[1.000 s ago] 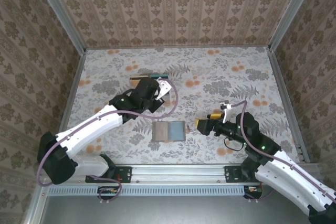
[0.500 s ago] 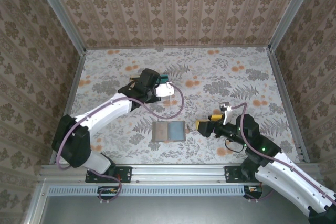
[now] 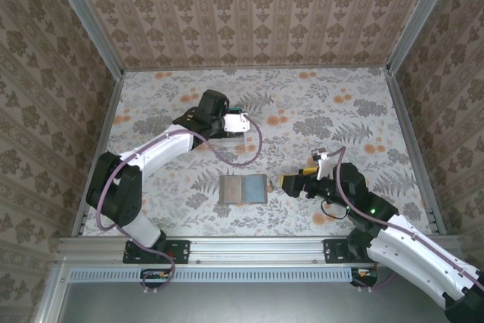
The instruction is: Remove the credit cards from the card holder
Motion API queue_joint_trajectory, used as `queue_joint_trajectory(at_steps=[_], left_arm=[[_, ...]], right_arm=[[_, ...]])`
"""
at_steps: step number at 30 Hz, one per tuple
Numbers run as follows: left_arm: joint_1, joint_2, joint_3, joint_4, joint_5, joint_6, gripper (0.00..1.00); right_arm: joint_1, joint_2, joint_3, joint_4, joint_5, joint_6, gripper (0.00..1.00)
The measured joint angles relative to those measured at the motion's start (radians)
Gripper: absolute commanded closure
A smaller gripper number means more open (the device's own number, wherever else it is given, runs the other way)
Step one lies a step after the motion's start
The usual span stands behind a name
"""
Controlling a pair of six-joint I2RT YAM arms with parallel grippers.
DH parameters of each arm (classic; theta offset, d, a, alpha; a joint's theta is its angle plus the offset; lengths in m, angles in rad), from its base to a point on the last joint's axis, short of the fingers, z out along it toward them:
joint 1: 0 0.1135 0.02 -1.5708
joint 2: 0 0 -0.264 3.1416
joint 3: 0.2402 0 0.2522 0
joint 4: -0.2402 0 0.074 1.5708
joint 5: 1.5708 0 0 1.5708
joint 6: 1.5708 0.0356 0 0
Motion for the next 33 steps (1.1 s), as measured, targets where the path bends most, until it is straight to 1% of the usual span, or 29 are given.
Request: queue_joint_trajectory(at_steps=[7, 16, 17, 19, 21, 23, 30, 33], left_arm=[[0.026, 0.041, 0.026, 0.005, 0.026, -0.001, 1.0], [0.027, 0.082, 0.059, 0.0, 0.045, -0.003, 1.0], [0.027, 0.087, 0.061, 0.0, 0.044, -0.004, 0.97], [0.027, 0.093, 0.068, -0.002, 0.044, -0.003, 0.85], [0.029, 0.097, 0.077, -0.006, 0.044, -0.007, 0.83], [0.031, 0.098, 0.084, -0.008, 0.044, -0.01, 0.78], [0.047, 0.138, 0.127, -0.008, 0.03, -0.019, 0.73], [0.053, 0.168, 0.15, -0.008, 0.018, -0.031, 0.73]], right_arm=[[0.0, 0.034, -0.004, 0.03, 0.0, 0.0, 0.0], [0.0, 0.038, -0.005, 0.042, 0.002, 0.0, 0.0], [0.0, 0.038, -0.005, 0.043, 0.002, 0.0, 0.0], [0.0, 0.038, -0.005, 0.043, 0.002, 0.0, 0.0], [0.0, 0.038, -0.005, 0.043, 0.002, 0.0, 0.0], [0.0, 0.038, -0.005, 0.044, 0.002, 0.0, 0.0], [0.0, 0.038, -0.009, 0.046, 0.002, 0.0, 0.0], [0.0, 0.039, -0.011, 0.047, 0.002, 0.0, 0.0]])
